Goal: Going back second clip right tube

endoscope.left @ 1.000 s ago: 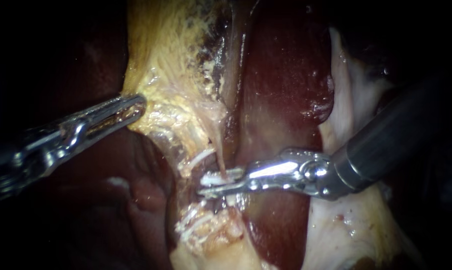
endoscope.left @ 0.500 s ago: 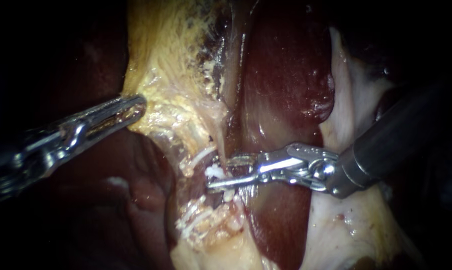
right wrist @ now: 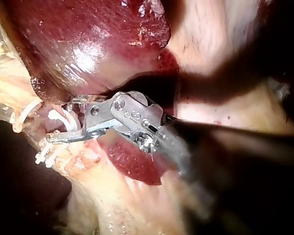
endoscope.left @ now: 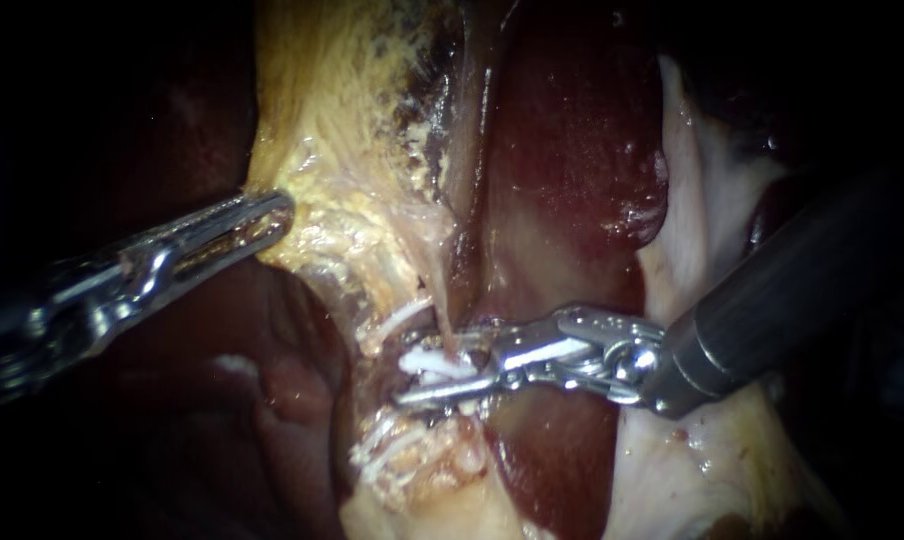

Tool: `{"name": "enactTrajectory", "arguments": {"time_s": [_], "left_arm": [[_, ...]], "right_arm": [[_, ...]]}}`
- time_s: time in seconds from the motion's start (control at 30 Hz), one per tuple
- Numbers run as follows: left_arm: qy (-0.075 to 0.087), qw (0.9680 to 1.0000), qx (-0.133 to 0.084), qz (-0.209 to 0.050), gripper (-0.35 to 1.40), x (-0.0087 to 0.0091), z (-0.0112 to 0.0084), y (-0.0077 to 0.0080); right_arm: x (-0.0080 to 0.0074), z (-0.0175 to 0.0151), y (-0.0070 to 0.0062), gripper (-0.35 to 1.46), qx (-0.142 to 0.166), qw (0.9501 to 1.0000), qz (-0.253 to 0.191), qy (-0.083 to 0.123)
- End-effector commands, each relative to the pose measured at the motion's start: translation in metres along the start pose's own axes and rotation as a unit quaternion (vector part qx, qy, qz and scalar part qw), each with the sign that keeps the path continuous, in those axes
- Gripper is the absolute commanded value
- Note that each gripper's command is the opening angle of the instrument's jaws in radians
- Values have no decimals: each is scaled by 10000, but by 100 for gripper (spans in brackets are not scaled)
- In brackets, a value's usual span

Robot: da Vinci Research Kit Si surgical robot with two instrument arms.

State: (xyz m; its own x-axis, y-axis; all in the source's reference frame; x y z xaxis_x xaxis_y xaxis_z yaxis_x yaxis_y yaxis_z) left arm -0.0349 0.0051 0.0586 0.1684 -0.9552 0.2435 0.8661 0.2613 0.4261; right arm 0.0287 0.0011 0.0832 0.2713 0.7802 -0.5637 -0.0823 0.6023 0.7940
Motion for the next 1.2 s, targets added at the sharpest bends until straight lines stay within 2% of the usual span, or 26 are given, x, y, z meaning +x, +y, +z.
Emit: {"name": "enactTrajectory", "arguments": {"time_s": [0.03,0.27,0.37,0.47,0.57,0.67,0.83,0.93,1.2], "left_arm": [[4,10000,8,0,-35,0,0,0],[4,10000,6,-1,-35,0,-1,0],[4,10000,6,-2,-35,0,-1,-1],[3,10000,5,-2,-35,0,-1,-1],[9,10000,18,-3,-35,0,-1,-1],[13,10000,30,-4,-35,0,0,-2],[34,9999,111,-2,-35,4,5,-6],[82,9997,237,-21,-35,11,12,-12],[286,9980,518,240,-35,38,50,-26]], "right_arm": [[2,-6,1,60,7,10000,-97,-2],[18,-47,-10,60,94,9978,-655,-31],[30,-64,-17,60,151,9949,-998,-45],[47,-80,-24,60,196,9894,-1435,-50],[62,-91,-30,60,217,9846,-1733,-48],[71,-97,-35,60,204,9819,-1882,-42],[72,-100,-37,60,211,9785,-2052,-43],[71,-103,-36,60,217,9766,-2141,-44],[76,-115,-35,60,246,9743,-2237,-46]]}}
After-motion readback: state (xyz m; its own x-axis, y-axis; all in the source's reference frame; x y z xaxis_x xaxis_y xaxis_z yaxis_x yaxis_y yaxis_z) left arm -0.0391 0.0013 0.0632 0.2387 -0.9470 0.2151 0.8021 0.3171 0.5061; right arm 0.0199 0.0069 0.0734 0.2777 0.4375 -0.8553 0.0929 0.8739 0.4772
